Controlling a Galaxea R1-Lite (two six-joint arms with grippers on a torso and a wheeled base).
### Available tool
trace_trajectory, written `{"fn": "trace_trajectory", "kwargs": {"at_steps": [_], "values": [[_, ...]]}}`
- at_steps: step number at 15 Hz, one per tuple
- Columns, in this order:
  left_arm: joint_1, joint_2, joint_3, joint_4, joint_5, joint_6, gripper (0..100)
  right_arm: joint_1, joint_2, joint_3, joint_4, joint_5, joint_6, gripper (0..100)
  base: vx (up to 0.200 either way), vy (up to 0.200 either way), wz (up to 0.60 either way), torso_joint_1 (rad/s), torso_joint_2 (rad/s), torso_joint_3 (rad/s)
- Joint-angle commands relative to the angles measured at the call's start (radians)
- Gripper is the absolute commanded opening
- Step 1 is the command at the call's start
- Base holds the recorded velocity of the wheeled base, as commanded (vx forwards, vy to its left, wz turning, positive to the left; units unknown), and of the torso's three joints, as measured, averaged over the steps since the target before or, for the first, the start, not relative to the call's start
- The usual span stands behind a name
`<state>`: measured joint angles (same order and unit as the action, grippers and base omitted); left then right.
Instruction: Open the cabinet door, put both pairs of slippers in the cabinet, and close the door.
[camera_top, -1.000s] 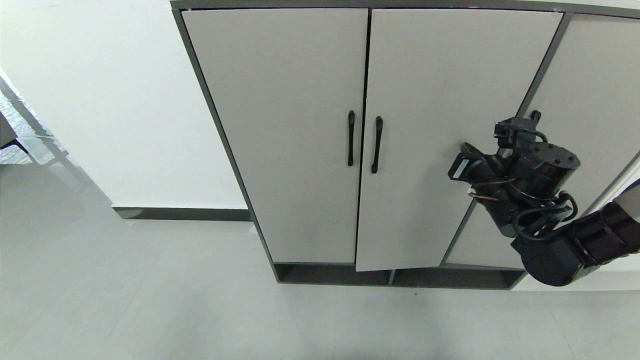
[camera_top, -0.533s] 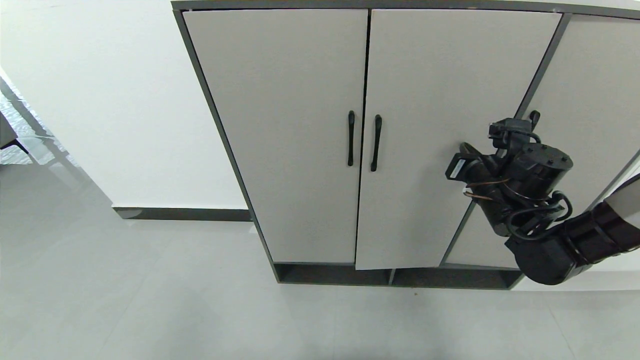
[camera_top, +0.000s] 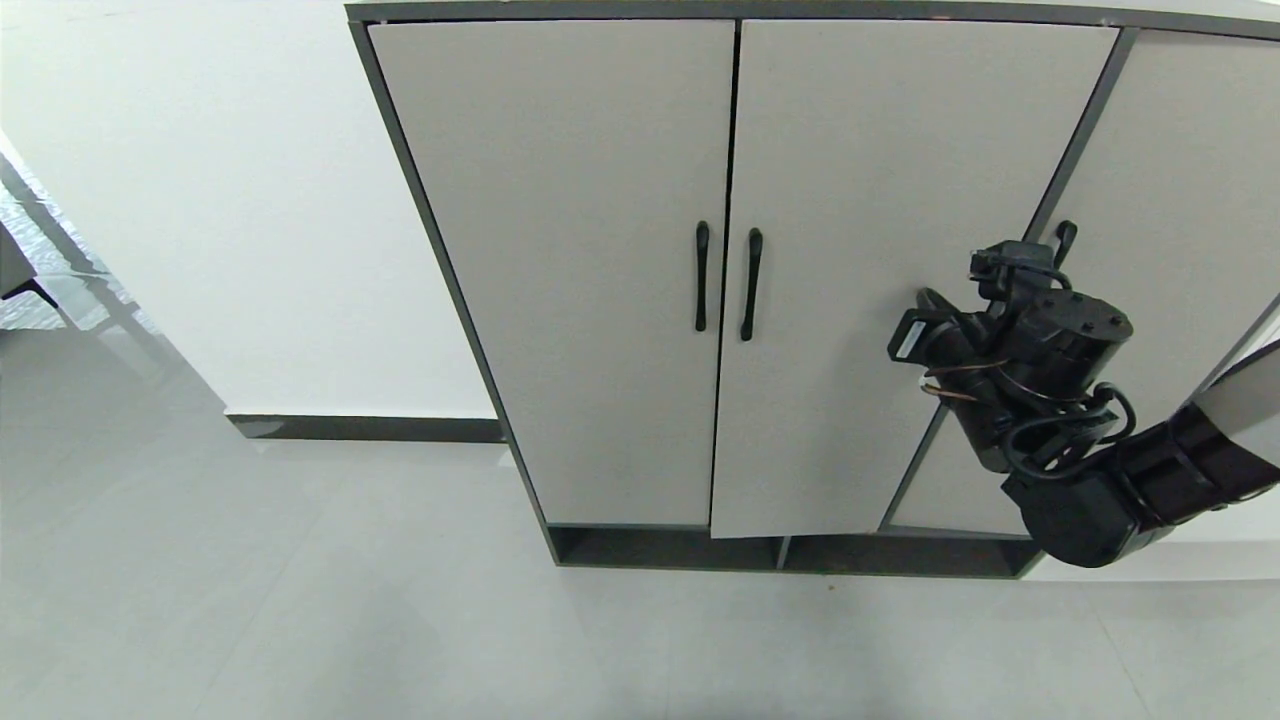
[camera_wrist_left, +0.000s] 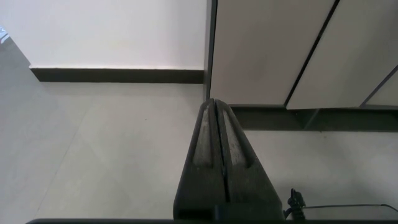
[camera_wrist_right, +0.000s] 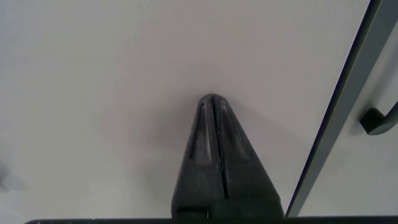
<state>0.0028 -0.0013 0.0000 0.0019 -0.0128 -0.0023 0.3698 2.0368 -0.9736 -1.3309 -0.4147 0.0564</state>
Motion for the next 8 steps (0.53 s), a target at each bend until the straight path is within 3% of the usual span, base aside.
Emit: {"fn": "trace_trajectory", "kwargs": {"at_steps": [1,7,8], "values": [[0.000,0.001,0.000,0.001,-0.001,-0.001,0,-0.003,0.022,-0.007,-0.001,-0.003,0.000,0,0.000,0.000,0.00,0.000,0.00,0.000],[0.000,0.001,0.000,0.001,0.000,-0.001,0,-0.002,0.008,0.001,-0.004,-0.001,0.003,0,0.000,0.000,0.00,0.000,0.00,0.000],[0.000,0.001,0.000,0.000,0.000,-0.001,0,0.015,-0.049,0.056,-0.005,0.004,0.003,0,0.000,0.000,0.00,0.000,0.00,0.000]]}}
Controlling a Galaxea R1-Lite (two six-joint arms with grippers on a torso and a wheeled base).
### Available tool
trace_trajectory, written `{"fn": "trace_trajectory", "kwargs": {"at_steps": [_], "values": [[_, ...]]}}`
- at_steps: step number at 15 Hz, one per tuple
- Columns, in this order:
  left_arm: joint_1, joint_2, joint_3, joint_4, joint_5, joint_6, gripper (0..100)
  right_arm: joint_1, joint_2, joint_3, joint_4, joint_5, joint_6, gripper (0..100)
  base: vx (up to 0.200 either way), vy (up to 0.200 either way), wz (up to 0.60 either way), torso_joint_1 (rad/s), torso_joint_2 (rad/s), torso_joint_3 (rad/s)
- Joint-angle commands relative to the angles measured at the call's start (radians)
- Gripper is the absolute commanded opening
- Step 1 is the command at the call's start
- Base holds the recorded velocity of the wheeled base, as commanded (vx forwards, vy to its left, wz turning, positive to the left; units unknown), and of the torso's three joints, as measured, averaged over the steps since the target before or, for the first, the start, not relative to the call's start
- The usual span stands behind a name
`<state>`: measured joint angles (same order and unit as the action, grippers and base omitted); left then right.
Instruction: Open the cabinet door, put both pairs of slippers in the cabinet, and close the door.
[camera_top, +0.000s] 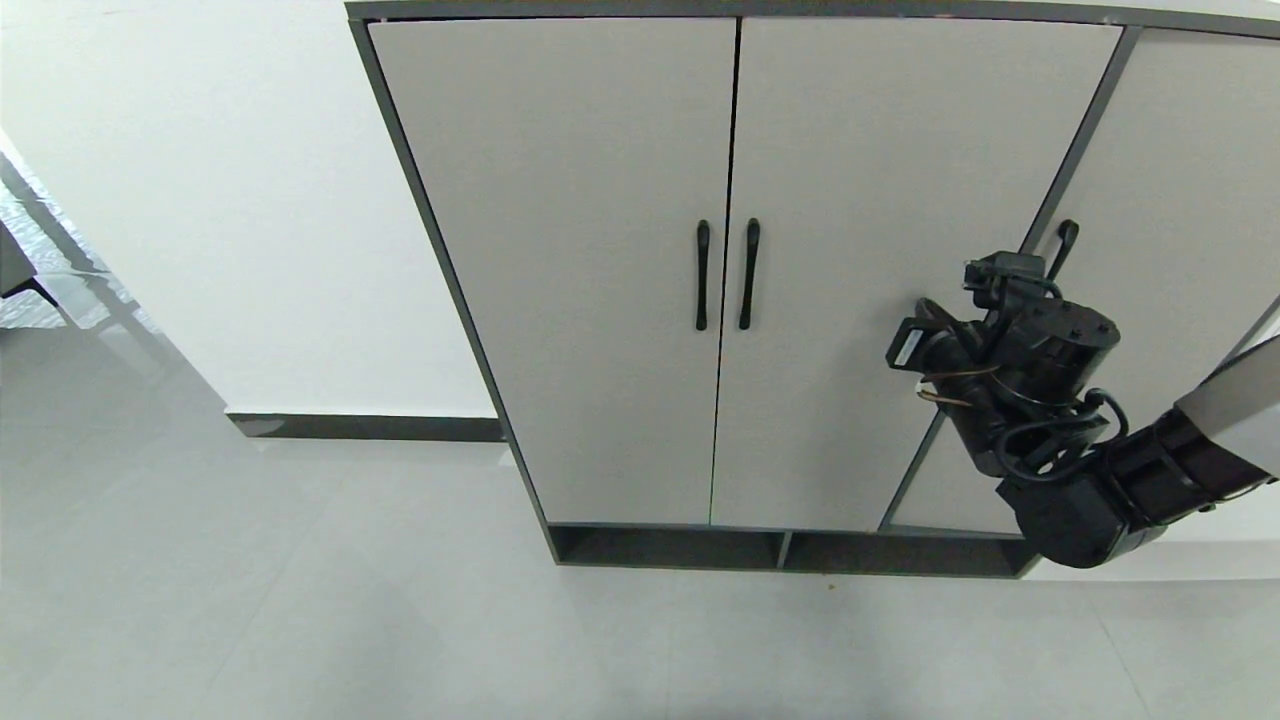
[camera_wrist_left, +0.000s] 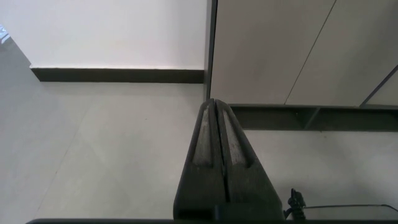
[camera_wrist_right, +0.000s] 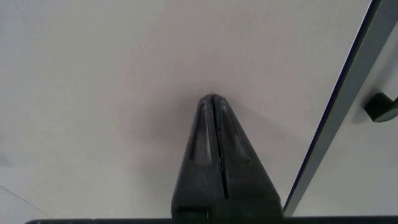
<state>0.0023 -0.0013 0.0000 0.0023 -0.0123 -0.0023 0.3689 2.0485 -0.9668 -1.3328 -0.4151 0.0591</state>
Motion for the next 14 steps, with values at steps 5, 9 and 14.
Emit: {"fn": "trace_trajectory", "kwargs": {"at_steps": [5,9,14], "values": [[0.001,0.001,0.000,-0.001,0.000,-0.001,0,0.182,-0.481,0.436,0.032,0.027,-0.068,0,0.000,0.000,0.00,0.000,0.00,0.000],[0.001,0.001,0.000,0.001,0.000,-0.001,0,0.130,-1.035,0.827,0.248,-0.165,-0.206,0,0.000,0.000,0.00,0.000,0.00,0.000],[0.001,0.001,0.000,-0.001,0.002,-0.001,0,-0.248,-1.605,0.956,0.850,-0.162,-0.205,0,0.000,0.000,0.00,0.000,0.00,0.000]]}}
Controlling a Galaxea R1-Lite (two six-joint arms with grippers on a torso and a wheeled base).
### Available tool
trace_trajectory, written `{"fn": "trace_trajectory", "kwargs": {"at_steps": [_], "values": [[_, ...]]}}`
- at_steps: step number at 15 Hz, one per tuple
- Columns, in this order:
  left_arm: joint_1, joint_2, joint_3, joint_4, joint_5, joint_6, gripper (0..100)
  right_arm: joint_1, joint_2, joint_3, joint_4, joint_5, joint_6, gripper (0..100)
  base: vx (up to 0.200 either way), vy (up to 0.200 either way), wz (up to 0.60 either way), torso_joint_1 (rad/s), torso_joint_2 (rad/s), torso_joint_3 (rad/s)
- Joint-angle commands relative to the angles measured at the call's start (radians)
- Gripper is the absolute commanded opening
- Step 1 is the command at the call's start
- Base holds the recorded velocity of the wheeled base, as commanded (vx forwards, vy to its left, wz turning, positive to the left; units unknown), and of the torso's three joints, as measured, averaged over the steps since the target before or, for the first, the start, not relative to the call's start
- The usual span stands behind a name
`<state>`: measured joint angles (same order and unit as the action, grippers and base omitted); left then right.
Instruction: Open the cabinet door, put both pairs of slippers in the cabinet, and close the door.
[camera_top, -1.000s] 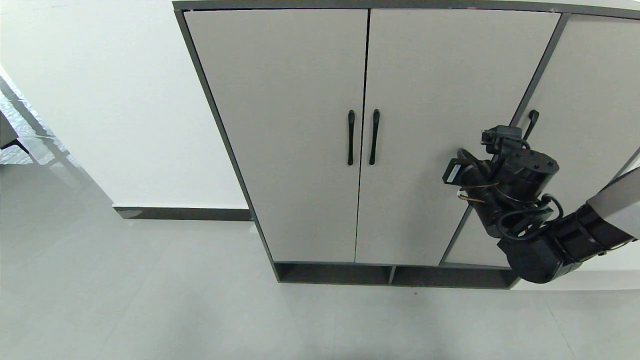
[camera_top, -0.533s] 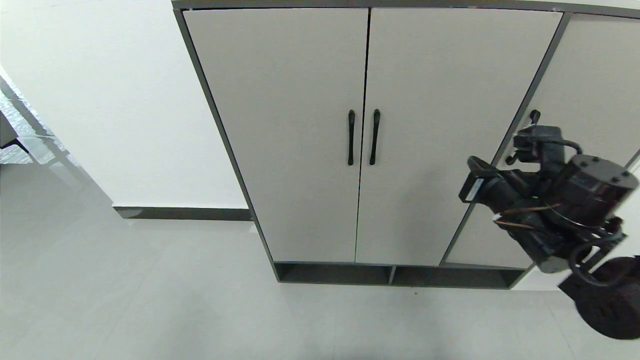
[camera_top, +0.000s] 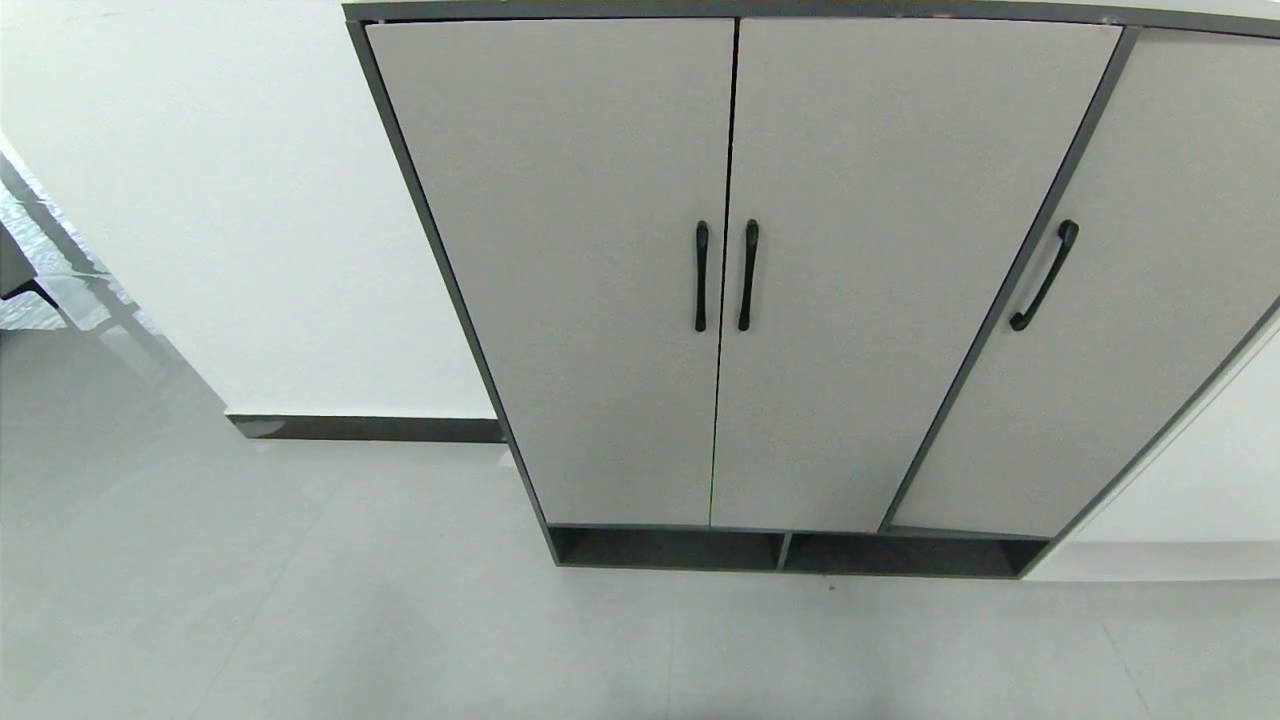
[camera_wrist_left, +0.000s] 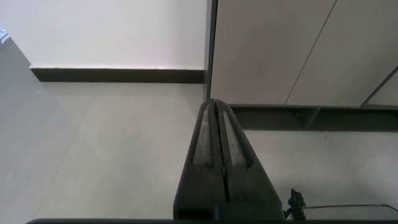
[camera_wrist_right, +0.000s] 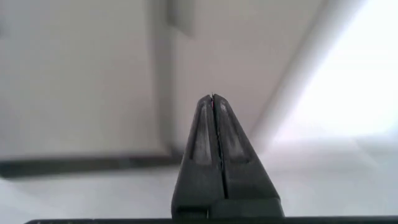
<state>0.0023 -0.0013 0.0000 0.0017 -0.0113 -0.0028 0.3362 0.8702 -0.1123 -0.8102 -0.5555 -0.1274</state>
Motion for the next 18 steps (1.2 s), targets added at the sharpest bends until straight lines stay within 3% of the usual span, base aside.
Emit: {"fn": "trace_trajectory", "kwargs": {"at_steps": [1,3,4,5,6,7,8,10,12,14,16,17,18], "values": [[0.001,0.001,0.000,0.000,0.001,0.000,0,-0.252,-0.534,0.102,0.474,-0.012,-0.018,0,0.000,0.000,0.00,0.000,0.00,0.000],[0.001,0.001,0.000,0.000,0.001,0.000,0,-0.252,-0.709,0.108,0.677,0.042,-0.017,0,0.000,0.000,0.00,0.000,0.00,0.000],[0.001,0.001,0.000,0.000,0.001,0.000,0,-0.252,-0.778,0.100,0.775,0.129,0.015,0,0.000,0.000,0.00,0.000,0.00,0.000],[0.001,0.001,0.000,0.000,0.001,-0.002,0,-0.252,-0.772,0.103,0.758,0.161,0.038,0,0.000,0.000,0.00,0.000,0.00,0.000],[0.001,0.001,0.000,0.000,0.001,0.000,0,-0.252,-0.777,0.106,0.764,0.342,0.077,0,0.000,0.000,0.00,0.000,0.00,0.000],[0.001,0.001,0.000,0.000,0.001,0.000,0,-0.252,-0.777,0.106,0.764,0.411,0.109,0,0.000,0.000,0.00,0.000,0.00,0.000],[0.001,0.001,0.000,0.000,0.001,0.000,0,-0.295,-0.757,0.108,0.826,0.473,0.150,0,0.000,0.000,0.00,0.000,0.00,0.000],[0.001,0.001,0.000,0.000,0.001,0.000,0,-0.539,-0.767,0.109,0.810,0.476,0.129,0,0.000,0.000,0.00,0.000,0.00,0.000],[0.001,0.001,0.000,0.000,0.001,0.000,0,-0.533,-0.772,0.111,0.810,0.496,0.131,0,0.000,0.000,0.00,0.000,0.00,0.000],[0.001,0.001,0.000,0.000,0.001,0.000,0,-0.517,-0.771,0.112,0.812,0.589,0.100,0,0.000,0.000,0.00,0.000,0.00,0.000],[0.001,0.001,0.000,0.000,0.001,0.000,0,-0.313,-0.797,0.111,0.812,0.589,0.115,0,0.000,0.000,0.00,0.000,0.00,0.000],[0.001,0.001,0.000,0.000,0.001,0.000,0,-0.286,-0.804,0.111,0.810,0.588,0.124,0,0.000,0.000,0.00,0.000,0.00,0.000],[0.001,0.001,0.000,0.000,0.001,0.000,0,-0.313,-0.820,0.112,0.810,0.586,0.123,0,0.000,0.000,0.00,0.000,0.00,0.000]]}}
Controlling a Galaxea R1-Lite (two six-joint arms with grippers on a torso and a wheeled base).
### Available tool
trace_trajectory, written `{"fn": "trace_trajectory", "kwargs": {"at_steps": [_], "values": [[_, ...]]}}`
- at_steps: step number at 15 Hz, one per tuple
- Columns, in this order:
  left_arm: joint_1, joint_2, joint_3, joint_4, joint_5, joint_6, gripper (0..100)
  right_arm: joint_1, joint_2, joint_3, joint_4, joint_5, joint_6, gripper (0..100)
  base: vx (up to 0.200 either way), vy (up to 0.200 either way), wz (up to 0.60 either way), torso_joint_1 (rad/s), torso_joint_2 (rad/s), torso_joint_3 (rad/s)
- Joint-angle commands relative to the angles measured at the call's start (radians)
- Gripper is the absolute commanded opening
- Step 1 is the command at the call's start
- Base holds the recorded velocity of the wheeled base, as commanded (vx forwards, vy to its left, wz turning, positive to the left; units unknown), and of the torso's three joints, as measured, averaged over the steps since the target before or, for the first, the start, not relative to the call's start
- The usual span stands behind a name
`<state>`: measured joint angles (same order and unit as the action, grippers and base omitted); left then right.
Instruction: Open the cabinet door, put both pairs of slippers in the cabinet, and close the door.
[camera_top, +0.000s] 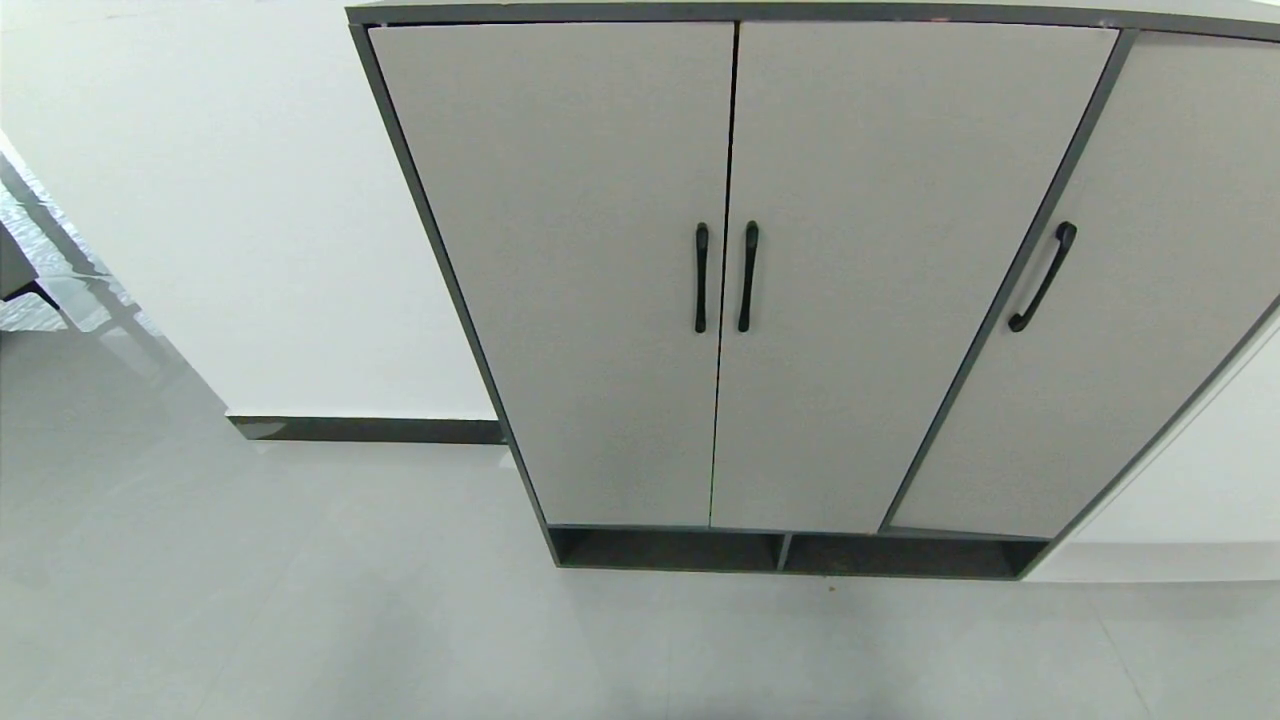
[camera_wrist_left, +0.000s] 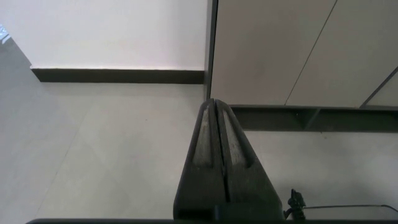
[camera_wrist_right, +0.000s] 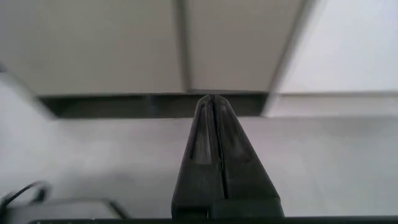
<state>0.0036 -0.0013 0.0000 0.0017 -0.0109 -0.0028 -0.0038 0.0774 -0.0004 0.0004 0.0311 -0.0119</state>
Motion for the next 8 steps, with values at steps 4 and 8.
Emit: {"fn": "trace_trajectory", "kwargs": {"at_steps": [4,8], "values": [[-0.001,0.001,0.000,0.000,0.000,0.000,0,0.005,-0.077,-0.001,0.001,0.000,0.000,0,0.000,0.000,0.00,0.000,0.00,0.000],[-0.001,0.001,0.000,0.000,0.000,0.000,0,0.005,-0.077,0.000,0.000,-0.003,0.015,0,0.000,0.000,0.00,0.000,0.00,0.000]]}}
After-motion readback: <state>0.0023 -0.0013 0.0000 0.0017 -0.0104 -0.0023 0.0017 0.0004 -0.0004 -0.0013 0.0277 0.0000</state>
